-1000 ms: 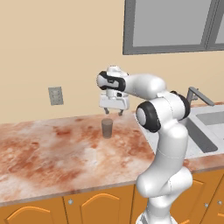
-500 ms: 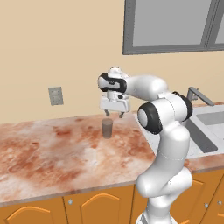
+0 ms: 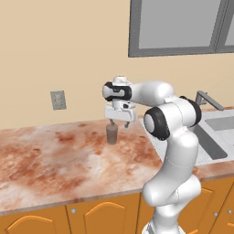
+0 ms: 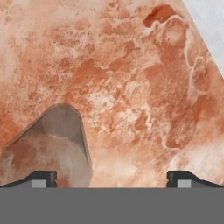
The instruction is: Move any existing items from the left basin to the right basin for drying. Then move the glass cup from the counter to the left basin of the sink for washing.
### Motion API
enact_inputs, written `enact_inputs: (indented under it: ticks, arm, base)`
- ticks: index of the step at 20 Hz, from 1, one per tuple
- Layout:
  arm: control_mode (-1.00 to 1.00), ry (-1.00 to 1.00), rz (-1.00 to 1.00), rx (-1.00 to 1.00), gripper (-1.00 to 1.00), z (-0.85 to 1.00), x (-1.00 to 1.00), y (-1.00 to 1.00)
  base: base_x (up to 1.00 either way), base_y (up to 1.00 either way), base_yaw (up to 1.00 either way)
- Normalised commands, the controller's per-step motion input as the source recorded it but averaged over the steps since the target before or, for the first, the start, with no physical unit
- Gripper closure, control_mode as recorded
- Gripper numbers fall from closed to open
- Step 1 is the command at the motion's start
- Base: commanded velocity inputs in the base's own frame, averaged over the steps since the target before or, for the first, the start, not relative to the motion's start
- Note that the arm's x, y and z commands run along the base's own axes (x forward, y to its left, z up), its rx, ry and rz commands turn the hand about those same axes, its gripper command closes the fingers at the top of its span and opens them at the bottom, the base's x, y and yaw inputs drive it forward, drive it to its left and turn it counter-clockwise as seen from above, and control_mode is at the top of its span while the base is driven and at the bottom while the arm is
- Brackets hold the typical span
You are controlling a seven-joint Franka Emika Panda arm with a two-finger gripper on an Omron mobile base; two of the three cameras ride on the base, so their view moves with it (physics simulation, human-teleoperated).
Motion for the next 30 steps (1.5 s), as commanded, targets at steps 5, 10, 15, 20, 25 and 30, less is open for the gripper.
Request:
enact_inputs:
  ticks: [5, 10, 15, 20, 25, 30]
  arm:
    - [-1.00, 0.00, 0.00, 0.00, -1.00, -0.25, 0.00, 0.00]
    - [-1.00, 0.00, 0.00, 0.00, -1.00, -0.21, 0.04, 0.00]
    - [-1.00, 0.00, 0.00, 0.00, -1.00, -0.16, 0.00, 0.00]
    - [-1.00, 0.00, 0.00, 0.00, -1.00, -0.14, 0.00, 0.00]
    - [-1.00, 0.00, 0.00, 0.00, -1.00, -0.16, 0.00, 0.00]
    - [-1.00, 0.00, 0.00, 0.00, -1.00, -0.15, 0.00, 0.00]
  base:
    - [0.00, 0.00, 0.00]
    - [0.00, 0.00, 0.00]
    - [0.00, 0.00, 0.00]
    - [0.00, 0.00, 0.00]
    - [0.00, 0.00, 0.00]
    - [0.00, 0.00, 0.00]
